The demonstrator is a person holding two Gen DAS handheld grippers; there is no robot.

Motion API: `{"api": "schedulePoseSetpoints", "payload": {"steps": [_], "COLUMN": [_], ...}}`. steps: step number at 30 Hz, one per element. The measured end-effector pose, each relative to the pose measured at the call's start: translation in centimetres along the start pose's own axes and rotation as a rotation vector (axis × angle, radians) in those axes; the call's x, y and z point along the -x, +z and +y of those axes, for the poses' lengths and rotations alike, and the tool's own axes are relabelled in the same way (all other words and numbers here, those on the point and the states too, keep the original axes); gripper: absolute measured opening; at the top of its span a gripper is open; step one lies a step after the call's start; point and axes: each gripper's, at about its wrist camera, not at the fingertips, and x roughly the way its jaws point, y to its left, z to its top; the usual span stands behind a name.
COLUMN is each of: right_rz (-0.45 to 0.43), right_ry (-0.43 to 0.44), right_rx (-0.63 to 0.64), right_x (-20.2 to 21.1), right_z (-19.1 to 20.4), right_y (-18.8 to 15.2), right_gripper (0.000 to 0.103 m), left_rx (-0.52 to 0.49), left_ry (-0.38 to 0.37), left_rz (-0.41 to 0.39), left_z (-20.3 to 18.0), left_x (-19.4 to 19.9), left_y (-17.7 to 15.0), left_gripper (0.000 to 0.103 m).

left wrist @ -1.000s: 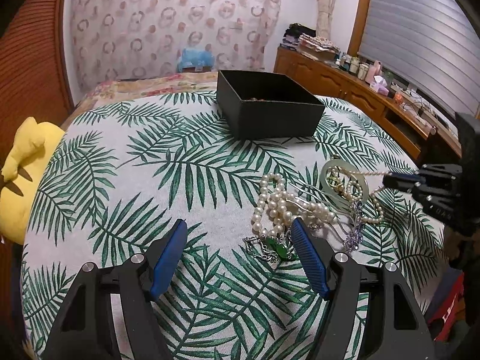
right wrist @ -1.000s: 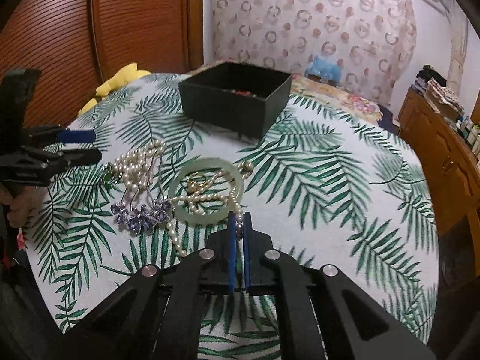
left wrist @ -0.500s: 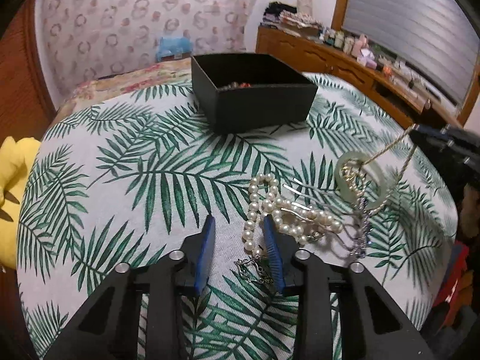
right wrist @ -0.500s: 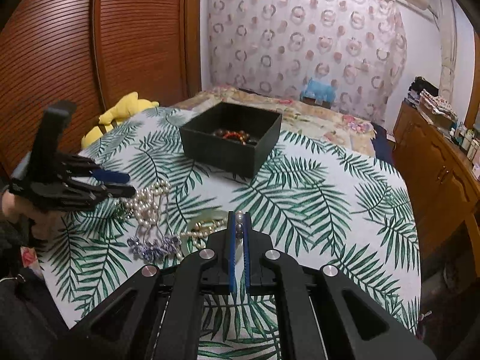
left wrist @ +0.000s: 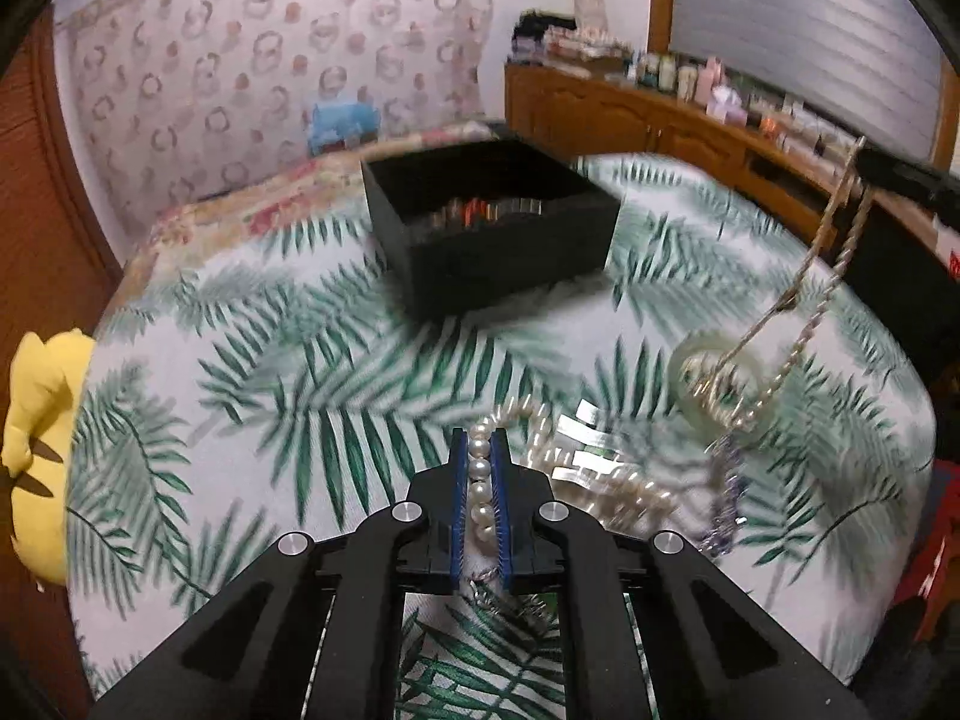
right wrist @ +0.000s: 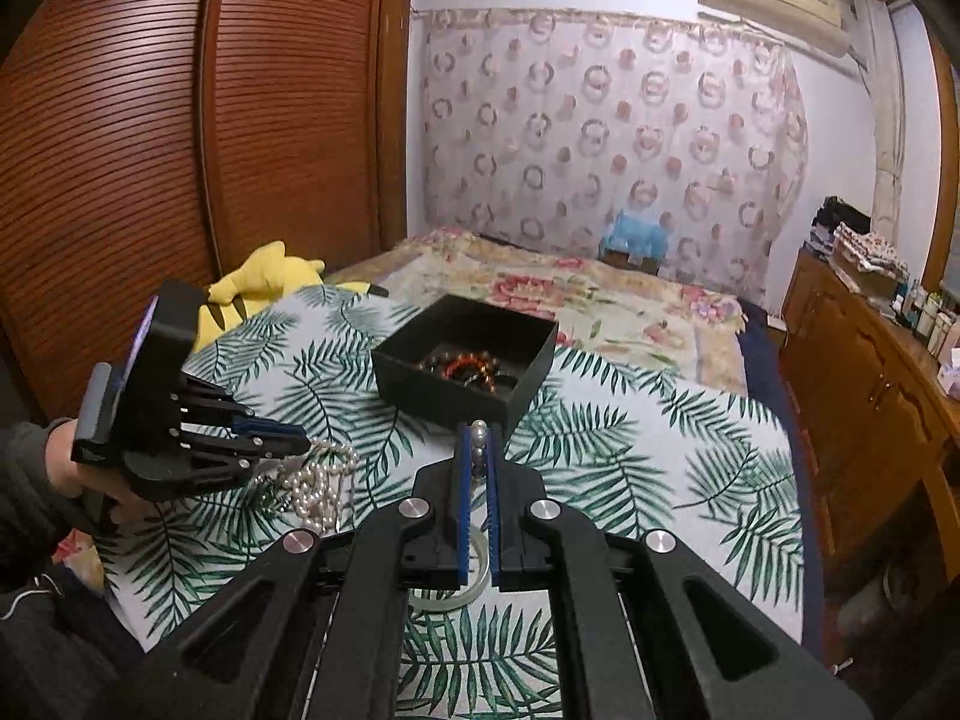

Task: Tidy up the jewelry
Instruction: 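Lift the pearl strand with the left gripper and carry it over the black box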

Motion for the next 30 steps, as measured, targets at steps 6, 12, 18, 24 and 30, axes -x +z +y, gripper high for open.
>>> {"api": "schedulePoseSetpoints", "payload": {"steps": [6,12,18,24,30], "right_rz": [-0.029,-0.042,-0.06,-0.079,-0.105], "right_ry": [-0.009,-0.008,-0.008,-0.002,-0.001], "right_rx": [0.0,-0.003,0.0,-0.004,-0.004], "right_x": [1.2,1.6,1.8,2.3,3.0], "right_z": [-0.4,-0.8,-0.8,-1.1,-1.3], "right_y": [1.2,1.8,2.6,3.6,5.0], "right_gripper": [0.005,0.005,0.005,0.005,0.005], "left_rx": [0.035,0.029,-0.009,-0.015,-0.003], "left_ry": [-0.047,-0.07,-0.06,-0.04,-0.037], "left_rz": [-0.155,-0.254,-0.305,-0.33,-0.363], "left_z": [-0.5,-1.4,-2.5,-2.4,-2.1], "left_x": [5.7,9.6,11.7,12.7,13.9], "left_y": [2.7,5.1,7.1,8.6,10.2], "left_gripper": [0.007,0.007,0.007,0.007,0.007]}}
